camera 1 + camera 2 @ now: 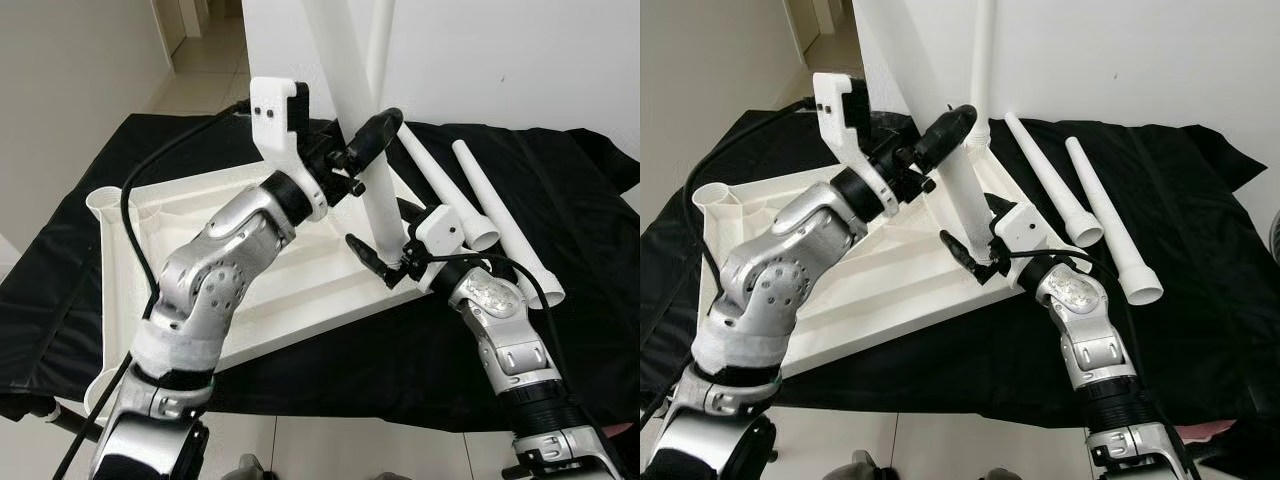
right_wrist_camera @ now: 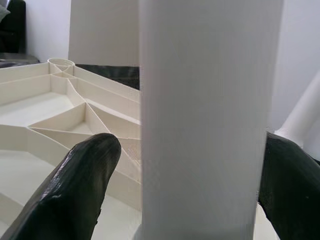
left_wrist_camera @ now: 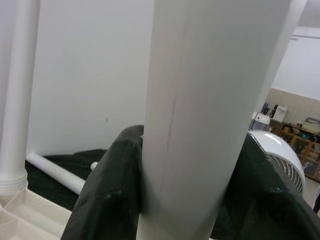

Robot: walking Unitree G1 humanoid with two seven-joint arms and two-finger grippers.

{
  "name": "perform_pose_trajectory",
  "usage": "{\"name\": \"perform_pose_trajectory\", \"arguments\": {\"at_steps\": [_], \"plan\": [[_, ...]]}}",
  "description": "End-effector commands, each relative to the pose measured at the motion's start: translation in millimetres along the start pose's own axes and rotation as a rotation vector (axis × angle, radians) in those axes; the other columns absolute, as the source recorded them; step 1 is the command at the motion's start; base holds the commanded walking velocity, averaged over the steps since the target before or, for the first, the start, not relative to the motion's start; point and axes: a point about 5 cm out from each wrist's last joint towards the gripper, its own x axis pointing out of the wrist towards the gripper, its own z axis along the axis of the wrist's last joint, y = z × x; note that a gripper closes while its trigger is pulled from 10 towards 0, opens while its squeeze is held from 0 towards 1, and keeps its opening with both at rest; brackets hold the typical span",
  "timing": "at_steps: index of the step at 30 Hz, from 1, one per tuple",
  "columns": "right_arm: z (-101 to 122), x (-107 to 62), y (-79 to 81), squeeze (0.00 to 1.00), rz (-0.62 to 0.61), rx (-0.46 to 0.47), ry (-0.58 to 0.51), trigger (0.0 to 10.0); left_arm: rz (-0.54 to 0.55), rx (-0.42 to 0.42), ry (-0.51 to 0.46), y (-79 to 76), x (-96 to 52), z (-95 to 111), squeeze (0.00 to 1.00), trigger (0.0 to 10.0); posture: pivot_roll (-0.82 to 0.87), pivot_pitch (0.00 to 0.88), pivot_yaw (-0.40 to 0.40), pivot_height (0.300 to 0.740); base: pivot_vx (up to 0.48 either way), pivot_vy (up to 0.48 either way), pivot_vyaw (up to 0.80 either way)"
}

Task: Building children table

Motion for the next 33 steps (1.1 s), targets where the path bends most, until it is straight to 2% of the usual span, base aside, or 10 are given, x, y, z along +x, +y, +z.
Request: {"name": "perform_pose_trajectory", "arguments": {"at_steps": [1,3,4,5,6,15,17,22,27,33], "plan": [[-1.3,2.8,2.3,1.0,-0.007,0.006,0.003,10.0,-0.077,0.022,-0.018,-7.4,5.9,5.0,0.0,10.0,-0.11,0.023,0.041,0.74,0.0,0.0,0.0],[0.6,7.8,4.3,1.0,-0.032,-0.003,-0.004,10.0,-0.023,0.066,0.005,-3.0,9.8,5.3,0.0,10.0,-0.11,0.025,0.041,0.74,0.0,0.0,0.0],[2.5,13.0,6.3,0.92,-0.055,-0.015,-0.009,10.0,0.027,0.12,0.028,0.6,13.4,5.3,0.0,10.0,-0.11,0.029,0.041,0.74,0.0,0.0,0.0],[3.7,16.4,7.7,0.92,-0.07,-0.022,-0.012,10.0,0.057,0.155,0.043,2.7,15.5,5.3,0.0,10.0,-0.11,0.029,0.041,0.74,0.0,0.0,0.0],[4.9,19.5,9.1,0.0,-0.083,-0.022,-0.015,10.0,0.089,0.201,0.065,4.9,17.4,4.1,0.0,10.0,-0.11,0.029,0.041,0.74,0.0,0.0,0.0],[8.9,34.7,9.0,0.0,-0.213,-0.009,0.002,10.0,0.231,0.33,0.165,16.7,25.7,-7.6,0.0,10.0,-0.1,0.032,0.041,0.74,0.0,0.0,0.0],[8.9,34.7,9.0,0.0,-0.213,-0.009,0.002,10.0,0.231,0.33,0.165,16.7,25.7,-7.6,0.0,10.0,-0.1,0.032,0.041,0.74,0.0,0.0,0.0],[10.4,47.3,13.6,0.0,-0.371,0.055,0.006,10.0,0.325,0.324,0.167,19.6,35.0,-7.7,0.0,10.0,-0.1,0.042,0.039,0.74,0.0,0.0,0.0],[7.8,52.9,16.8,0.0,-0.459,0.094,0.023,10.0,0.372,0.323,0.151,21.0,39.4,-2.0,0.0,10.0,-0.09,0.048,0.037,0.74,0.0,0.0,0.0],[4.4,58.1,20.0,0.0,-0.514,0.125,0.05,10.0,0.396,0.32,0.138,21.6,41.3,3.2,0.0,10.0,-0.09,0.049,0.035,0.74,0.0,0.0,0.0]]}}
